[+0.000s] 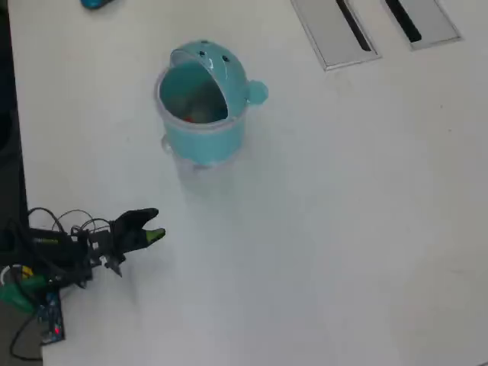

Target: Grasp RGB lego blocks and put them in the bin one by one.

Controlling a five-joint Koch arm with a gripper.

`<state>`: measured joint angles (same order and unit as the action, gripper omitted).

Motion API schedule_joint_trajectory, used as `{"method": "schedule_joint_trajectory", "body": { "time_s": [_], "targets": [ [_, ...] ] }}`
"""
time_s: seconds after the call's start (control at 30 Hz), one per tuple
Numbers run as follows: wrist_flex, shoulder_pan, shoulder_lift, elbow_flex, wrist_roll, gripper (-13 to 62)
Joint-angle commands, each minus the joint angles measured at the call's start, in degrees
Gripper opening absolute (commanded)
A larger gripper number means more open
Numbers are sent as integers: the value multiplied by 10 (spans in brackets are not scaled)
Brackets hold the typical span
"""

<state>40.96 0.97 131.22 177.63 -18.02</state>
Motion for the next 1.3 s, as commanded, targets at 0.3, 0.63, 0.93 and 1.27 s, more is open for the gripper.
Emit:
{"method": "schedule_joint_trajectory", "body": {
  "time_s": [0.3, 0.63, 0.93, 1.27],
  "targets": [
    [-156, -1, 41, 40, 18, 352],
    [-284, -4, 41, 40, 33, 352],
    [-335, -7, 41, 40, 110, 347],
    [-434, -14, 41, 40, 116, 345]
  ]
}}
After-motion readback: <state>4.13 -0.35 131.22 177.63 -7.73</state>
